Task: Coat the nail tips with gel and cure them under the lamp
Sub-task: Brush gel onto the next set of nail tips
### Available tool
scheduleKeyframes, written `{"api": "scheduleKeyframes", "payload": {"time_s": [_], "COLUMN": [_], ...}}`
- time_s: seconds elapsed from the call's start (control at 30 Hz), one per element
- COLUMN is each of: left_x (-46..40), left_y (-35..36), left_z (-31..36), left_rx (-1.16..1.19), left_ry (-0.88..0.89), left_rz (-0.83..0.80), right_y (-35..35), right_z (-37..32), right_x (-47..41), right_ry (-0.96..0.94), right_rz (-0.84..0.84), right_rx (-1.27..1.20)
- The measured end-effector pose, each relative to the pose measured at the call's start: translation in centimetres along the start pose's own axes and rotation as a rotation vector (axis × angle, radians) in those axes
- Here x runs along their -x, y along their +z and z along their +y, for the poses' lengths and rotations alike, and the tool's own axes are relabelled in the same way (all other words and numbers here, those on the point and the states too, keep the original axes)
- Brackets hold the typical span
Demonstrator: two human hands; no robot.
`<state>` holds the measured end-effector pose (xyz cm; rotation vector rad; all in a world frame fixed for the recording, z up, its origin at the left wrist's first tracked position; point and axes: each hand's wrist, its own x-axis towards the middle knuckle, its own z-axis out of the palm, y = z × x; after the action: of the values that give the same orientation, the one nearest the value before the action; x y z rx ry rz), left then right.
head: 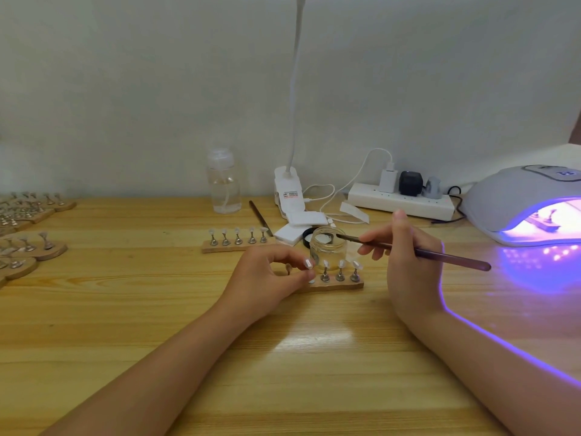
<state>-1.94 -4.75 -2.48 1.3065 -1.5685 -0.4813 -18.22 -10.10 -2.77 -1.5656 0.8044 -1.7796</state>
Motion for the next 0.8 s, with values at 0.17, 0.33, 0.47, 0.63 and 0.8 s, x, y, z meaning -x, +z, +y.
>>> {"api": "scheduleKeyframes", "payload": {"time_s": [0.17,0.33,0.47,0.63,0.8], "left_x": [-0.04,-0.13,-0.16,-0.24,-0.19], "left_y": [0.11,0.26,0.24,0.28,0.23], "left_z": [-0.06,-0.32,-0.47,-0.48,-0.48], "left_rx": [0.001,-0.050,-0.088,-0.092,-0.077], "left_ry": [-0.034,-0.049,-0.041,-0.041,-0.058], "left_rz": [-0.011,-0.035,-0.041,-0.048,-0.039], "right_y": [0.24,0.16,0.11,0.25,0.23], "right_z": [0.02,0.08,-0.04,-0.24,-0.28], "right_x": [0.13,0.17,0.25,0.23,0.29], "right_ry": [0.033,0.016,0.016,0.023,0.021], "right_rz": [-0.009,-0.024,-0.033,-0.041,-0.044], "right_rx": [-0.010,0.002,0.005,0.003,0.011]}}
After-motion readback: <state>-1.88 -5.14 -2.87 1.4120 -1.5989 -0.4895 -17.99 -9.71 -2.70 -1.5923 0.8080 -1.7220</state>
